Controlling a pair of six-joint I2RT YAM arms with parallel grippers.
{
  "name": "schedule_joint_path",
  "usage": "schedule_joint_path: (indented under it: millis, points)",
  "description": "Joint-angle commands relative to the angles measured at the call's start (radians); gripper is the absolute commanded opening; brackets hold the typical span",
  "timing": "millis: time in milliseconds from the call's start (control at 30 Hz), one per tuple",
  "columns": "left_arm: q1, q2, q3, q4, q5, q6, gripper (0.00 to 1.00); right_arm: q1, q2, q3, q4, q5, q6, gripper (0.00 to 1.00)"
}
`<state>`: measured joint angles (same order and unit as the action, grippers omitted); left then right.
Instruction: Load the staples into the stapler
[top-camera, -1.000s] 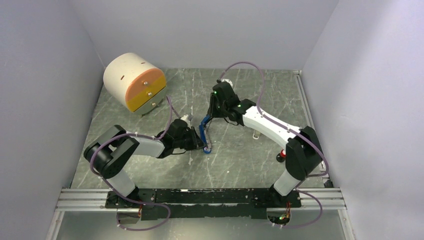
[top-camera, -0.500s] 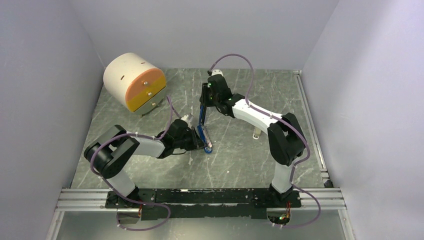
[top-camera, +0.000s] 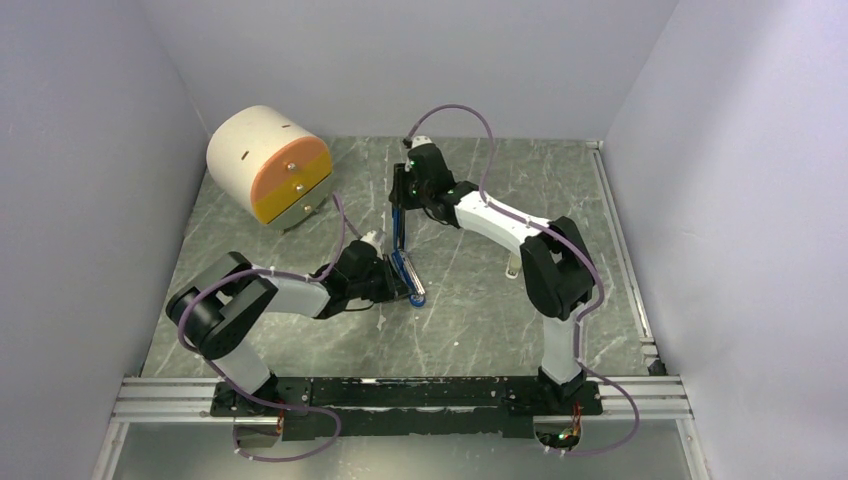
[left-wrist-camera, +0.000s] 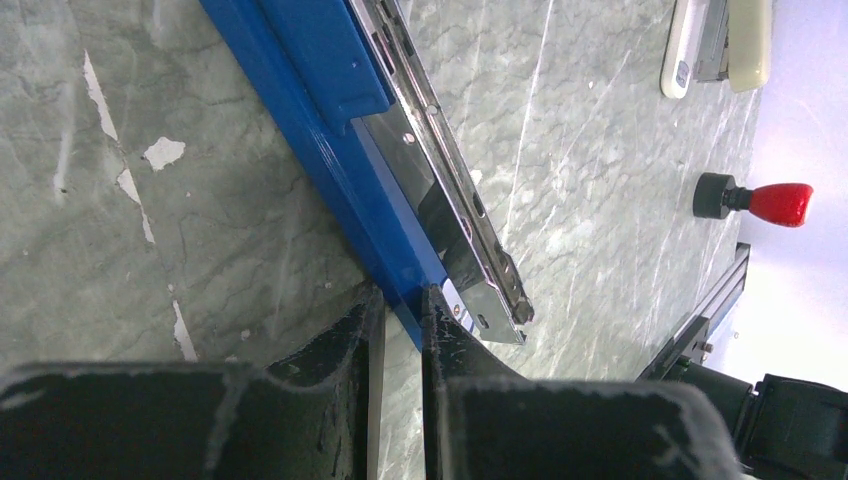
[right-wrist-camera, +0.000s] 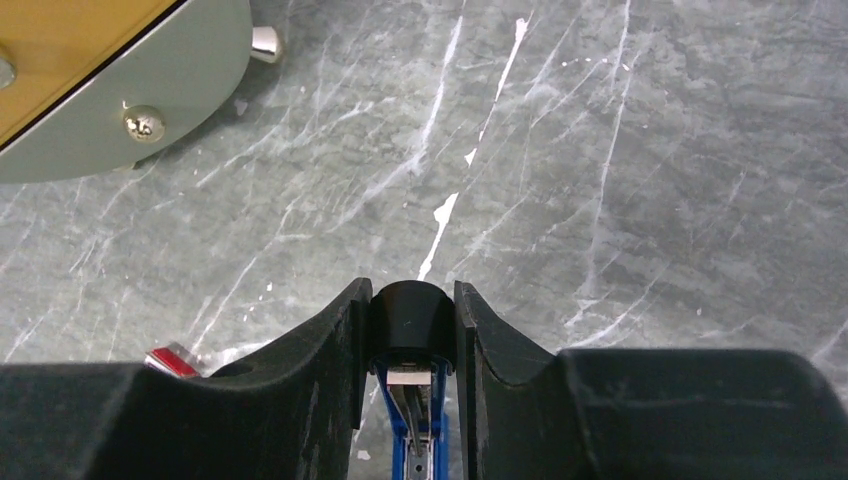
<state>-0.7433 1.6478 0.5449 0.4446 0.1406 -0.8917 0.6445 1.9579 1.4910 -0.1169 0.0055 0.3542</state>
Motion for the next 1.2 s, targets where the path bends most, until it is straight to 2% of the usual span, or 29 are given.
schedule_joint_path:
  millis: [0,233,433,733,967,1167]
  points:
    - [-0.010,0.041,-0.056,-0.213,-0.072,0.080,0.12,0.000,0.025,0.018,-0.056,-0.048,0.009,0.34]
    - [-0.005,0.037,-0.042,-0.176,0.052,0.039,0.13,-0.012,-0.003,0.021,-0.147,-0.090,0.051,0.51]
    - [0.000,0.047,-0.030,-0.162,0.090,0.016,0.13,-0.012,-0.045,-0.063,-0.127,-0.122,0.052,0.65]
    - [0.004,0.060,-0.054,-0.119,0.099,0.000,0.16,-0.008,-0.148,-0.211,-0.115,-0.023,0.081,0.77]
    - [0.006,0.048,-0.053,-0.120,0.093,0.000,0.20,0.045,-0.179,-0.279,-0.132,0.028,0.103,0.76]
    - [0.007,0.025,-0.077,-0.097,0.082,-0.014,0.28,0.073,-0.160,-0.304,-0.144,0.070,0.151,0.63]
